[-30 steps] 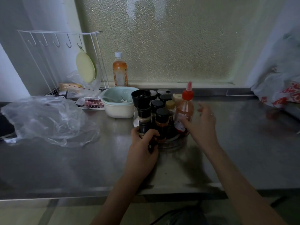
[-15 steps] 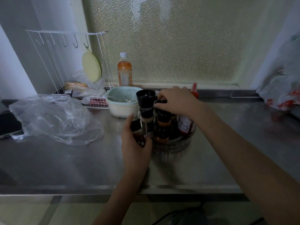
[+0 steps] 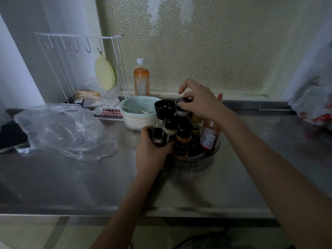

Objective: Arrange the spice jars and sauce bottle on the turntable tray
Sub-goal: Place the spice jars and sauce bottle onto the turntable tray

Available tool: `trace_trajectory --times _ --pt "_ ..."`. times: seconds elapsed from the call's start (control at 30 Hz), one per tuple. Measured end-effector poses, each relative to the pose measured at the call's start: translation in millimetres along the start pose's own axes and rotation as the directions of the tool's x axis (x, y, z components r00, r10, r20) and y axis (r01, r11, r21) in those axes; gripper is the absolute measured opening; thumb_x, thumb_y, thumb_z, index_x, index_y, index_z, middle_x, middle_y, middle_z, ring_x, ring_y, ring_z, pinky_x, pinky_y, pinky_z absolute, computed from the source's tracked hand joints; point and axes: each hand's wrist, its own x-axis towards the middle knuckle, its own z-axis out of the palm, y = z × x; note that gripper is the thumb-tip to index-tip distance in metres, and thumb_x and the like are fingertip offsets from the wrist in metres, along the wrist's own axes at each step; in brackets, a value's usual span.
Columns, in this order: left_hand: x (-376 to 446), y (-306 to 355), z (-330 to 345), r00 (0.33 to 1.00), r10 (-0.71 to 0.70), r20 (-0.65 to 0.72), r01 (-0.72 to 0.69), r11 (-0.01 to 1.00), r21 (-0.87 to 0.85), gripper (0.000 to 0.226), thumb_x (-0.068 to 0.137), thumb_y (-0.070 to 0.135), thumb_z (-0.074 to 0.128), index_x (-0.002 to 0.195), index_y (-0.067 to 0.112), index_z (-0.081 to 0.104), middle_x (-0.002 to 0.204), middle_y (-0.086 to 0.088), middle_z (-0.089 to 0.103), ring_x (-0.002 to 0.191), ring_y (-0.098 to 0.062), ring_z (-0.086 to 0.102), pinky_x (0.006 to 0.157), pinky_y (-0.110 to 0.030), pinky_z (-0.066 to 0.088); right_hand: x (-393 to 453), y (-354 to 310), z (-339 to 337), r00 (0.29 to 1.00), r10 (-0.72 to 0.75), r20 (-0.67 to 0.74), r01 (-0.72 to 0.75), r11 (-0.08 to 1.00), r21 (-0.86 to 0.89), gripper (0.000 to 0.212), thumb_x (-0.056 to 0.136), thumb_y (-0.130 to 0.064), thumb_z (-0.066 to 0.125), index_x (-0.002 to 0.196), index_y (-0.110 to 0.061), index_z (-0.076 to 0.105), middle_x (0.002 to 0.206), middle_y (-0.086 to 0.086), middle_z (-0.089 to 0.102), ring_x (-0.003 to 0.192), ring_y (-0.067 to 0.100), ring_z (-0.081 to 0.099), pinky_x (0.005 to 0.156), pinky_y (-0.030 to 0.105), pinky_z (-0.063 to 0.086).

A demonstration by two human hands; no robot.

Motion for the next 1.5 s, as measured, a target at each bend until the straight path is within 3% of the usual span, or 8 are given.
trace_trajectory --times 0.17,0.4,0.63,0.7,0.9,1.17,1.3,1.5 --pt "-2.0 -2.8 0.2 1.000 0.028 -0.001 -0.028 0.996 0.082 0.059 0.062 0.033 0.080 0.109 0.028 0.045 0.094 0.008 0.067 0.086 -0.017 0.064 0.074 -0.045 0.054 7.3 9.4 12.6 0.993 -0.020 0.116 0.020 1.000 0.003 0.029 0.080 -0.027 0.072 0.097 -0.021 0.049 0.122 0.007 0.064 0.116 0.021 0.057 0.094 0.037 0.046" --pt "-6.9 -0.8 1.2 0.997 0.074 0.004 -0.074 0.994 0.086 0.058 0.067 0.031 0.080 0.113 0.027 0.045 0.094 0.008 0.065 0.087 -0.018 0.064 0.077 -0.045 0.054 17.1 15.0 8.9 0.974 0.010 0.228 0.007 0.997 -0.071 0.025 0.085 -0.020 0.068 0.105 -0.016 0.053 0.128 0.003 0.061 0.119 0.017 0.057 0.077 0.022 0.043" --pt "-7.7 -2.5 1.8 0.993 0.113 -0.027 -0.110 0.989 0.098 0.055 0.071 0.032 0.076 0.114 0.031 0.041 0.093 0.010 0.064 0.088 -0.021 0.065 0.074 -0.046 0.054 -46.1 5.4 18.0 0.957 -0.094 -0.276 0.091 0.996 -0.022 0.027 0.084 -0.050 0.057 0.089 -0.023 0.060 0.084 -0.009 0.063 0.081 0.010 0.059 0.100 0.048 0.043" --pt "-8.4 -2.0 2.8 0.987 0.157 -0.034 -0.153 0.982 0.115 0.057 0.072 0.031 0.075 0.117 0.028 0.040 0.096 0.005 0.066 0.087 -0.024 0.066 0.072 -0.047 0.054 -69.6 9.8 31.4 0.972 -0.055 -0.230 0.060 0.998 0.015 0.037 0.077 -0.048 0.066 0.103 -0.025 0.055 0.096 -0.005 0.057 0.090 0.013 0.056 0.086 0.037 0.049" --pt "-9.4 -1.3 1.3 0.986 0.164 -0.028 -0.160 0.981 0.109 0.064 0.067 0.040 0.074 0.118 0.027 0.039 0.096 0.008 0.064 0.088 -0.022 0.066 0.072 -0.044 0.054 -86.3 31.2 75.0 0.972 0.039 -0.232 -0.017 0.995 0.098 0.078 0.072 -0.013 0.078 0.135 -0.016 0.032 0.132 0.009 0.053 0.122 0.023 0.050 0.103 0.034 0.040" --pt "-19.7 4.2 4.2 0.960 0.270 -0.069 -0.258 0.955 0.148 0.055 0.077 0.029 0.072 0.121 0.025 0.040 0.094 0.011 0.059 0.091 -0.025 0.065 0.071 -0.041 0.054 -79.5 38.5 47.2 0.909 0.017 -0.416 0.037 0.992 0.123 0.035 0.096 -0.031 0.044 0.131 -0.030 0.036 0.101 0.013 0.063 0.070 0.021 0.063 0.062 0.029 0.053" --pt "-24.9 7.9 6.9 0.936 0.337 -0.104 -0.327 0.940 0.097 0.039 0.080 0.031 0.069 0.110 0.017 0.049 0.098 0.000 0.067 0.088 -0.023 0.065 0.068 -0.037 0.054 -47.9 46.8 37.4 0.962 -0.004 -0.271 -0.016 0.997 -0.072 0.032 0.099 -0.032 0.034 0.128 -0.024 0.044 0.103 0.025 0.061 0.083 0.036 0.062 0.074 0.047 0.054" --pt "-27.8 7.9 7.2 0.910 0.395 -0.128 -0.401 0.916 -0.025 0.043 0.076 0.047 0.060 0.107 0.023 0.044 0.093 0.010 0.057 0.086 -0.009 0.058 0.068 -0.025 0.050 -47.8 48.1 33.7 0.973 0.034 -0.226 -0.044 0.998 -0.037 0.019 0.094 -0.030 0.050 0.103 -0.014 0.051 0.102 0.008 0.057 0.088 0.022 0.056 0.063 0.027 0.039"
